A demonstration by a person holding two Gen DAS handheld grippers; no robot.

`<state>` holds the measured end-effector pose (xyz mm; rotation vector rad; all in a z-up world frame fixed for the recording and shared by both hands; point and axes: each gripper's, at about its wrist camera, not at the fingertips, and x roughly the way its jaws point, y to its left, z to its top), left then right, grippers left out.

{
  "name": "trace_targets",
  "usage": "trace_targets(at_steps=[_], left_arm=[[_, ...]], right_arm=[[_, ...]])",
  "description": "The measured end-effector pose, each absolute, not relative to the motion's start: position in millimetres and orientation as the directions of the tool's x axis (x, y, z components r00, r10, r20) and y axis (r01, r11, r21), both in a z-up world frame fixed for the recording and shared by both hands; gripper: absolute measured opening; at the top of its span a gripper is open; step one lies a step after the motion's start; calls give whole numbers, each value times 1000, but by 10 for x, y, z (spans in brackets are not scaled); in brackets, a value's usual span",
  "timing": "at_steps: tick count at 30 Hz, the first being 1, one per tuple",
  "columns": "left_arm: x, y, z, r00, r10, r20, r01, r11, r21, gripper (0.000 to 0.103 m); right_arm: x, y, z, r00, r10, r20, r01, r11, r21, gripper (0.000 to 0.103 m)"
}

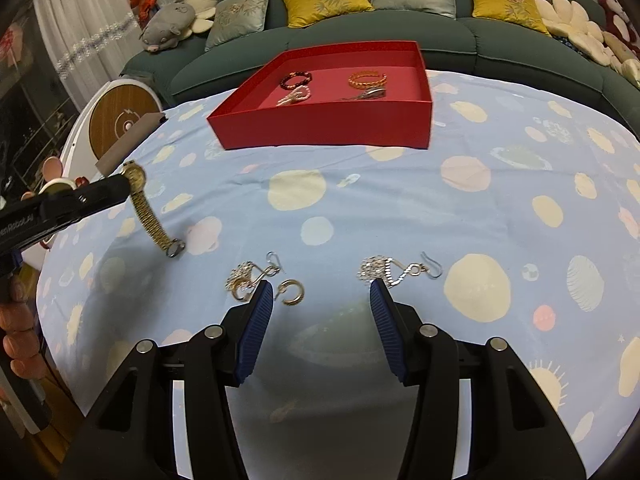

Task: Organize jewelry
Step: 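Lift the gold watch with the left gripper, then close the right gripper on the silver ring while the left gripper holds the gold watch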

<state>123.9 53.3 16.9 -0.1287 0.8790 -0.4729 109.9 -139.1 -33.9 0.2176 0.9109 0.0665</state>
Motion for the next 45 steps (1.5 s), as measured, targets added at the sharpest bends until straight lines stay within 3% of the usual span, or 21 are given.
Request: trace_targets(at_steps=[10, 19, 29, 36, 45], left_arm=[[1234, 588, 171, 543, -451, -708, 341, 889, -305, 4], [1220, 573, 161, 539, -456, -708, 350, 886, -305, 4], [1221, 641, 170, 543, -455, -706, 342, 887, -310, 4], [1213, 704, 183, 544, -458, -703, 338, 887, -316, 4], [1245, 844, 213, 556, -452, -698, 313, 891, -328, 4]], right_arm=[[1175, -1532, -418, 615, 99, -782, 90, 977, 194, 49], [1170, -1061, -389, 601, 205, -772, -67, 976, 206, 49], [1257, -991, -447, 599, 199, -776, -56, 977, 207, 49], [1371, -957, -448, 597, 204, -776, -51, 975, 216, 41], [1222, -734, -456, 584, 230, -778, -132, 973, 189, 41]])
